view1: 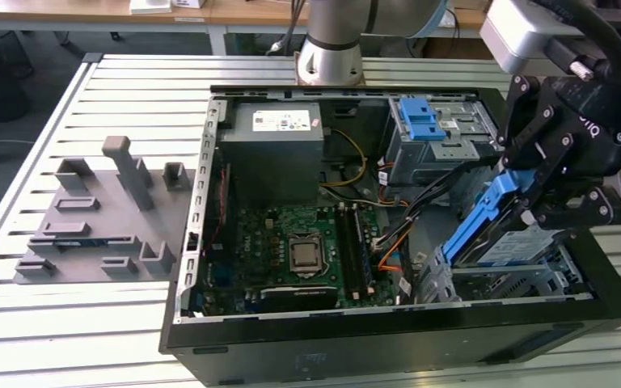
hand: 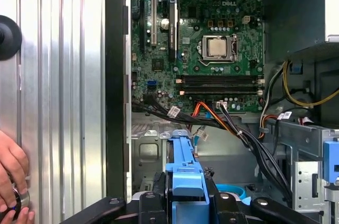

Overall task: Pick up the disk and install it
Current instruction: 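Insert the disk into the insertion slot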

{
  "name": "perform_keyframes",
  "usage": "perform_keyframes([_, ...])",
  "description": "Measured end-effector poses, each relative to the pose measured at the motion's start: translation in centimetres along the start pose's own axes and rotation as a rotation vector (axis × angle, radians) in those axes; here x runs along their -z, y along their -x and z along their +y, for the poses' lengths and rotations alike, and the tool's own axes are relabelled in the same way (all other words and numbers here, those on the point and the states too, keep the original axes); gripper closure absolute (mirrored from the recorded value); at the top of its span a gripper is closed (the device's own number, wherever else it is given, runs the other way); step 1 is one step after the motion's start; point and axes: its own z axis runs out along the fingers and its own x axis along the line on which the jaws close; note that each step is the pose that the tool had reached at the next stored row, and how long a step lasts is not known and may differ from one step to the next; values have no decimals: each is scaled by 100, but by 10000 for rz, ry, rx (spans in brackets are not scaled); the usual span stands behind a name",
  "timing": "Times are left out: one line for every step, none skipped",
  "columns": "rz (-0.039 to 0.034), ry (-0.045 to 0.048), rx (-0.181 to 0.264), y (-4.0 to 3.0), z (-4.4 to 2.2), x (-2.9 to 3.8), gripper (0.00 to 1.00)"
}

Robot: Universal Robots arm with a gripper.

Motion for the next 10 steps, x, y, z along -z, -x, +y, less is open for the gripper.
perform_keyframes([3, 0, 1, 0, 0, -5, 63])
perform_keyframes([5, 0, 0, -1, 0, -10, 63])
perform_keyframes([8, 0, 0, -1, 0, -15, 63])
perform_keyframes([11, 0, 0, -1, 0, -19, 63])
perform_keyframes([15, 0, 0, -1, 0, -23, 63])
perform_keyframes([19, 0, 0, -1, 0, -27, 63])
perform_keyframes([23, 0, 0, -1, 0, -30, 63])
perform_keyframes([28, -1, 0, -1, 0, -32, 63])
perform_keyframes([29, 0, 0, -1, 0, -32, 63])
perform_keyframes([30, 0, 0, -2, 0, -32, 63])
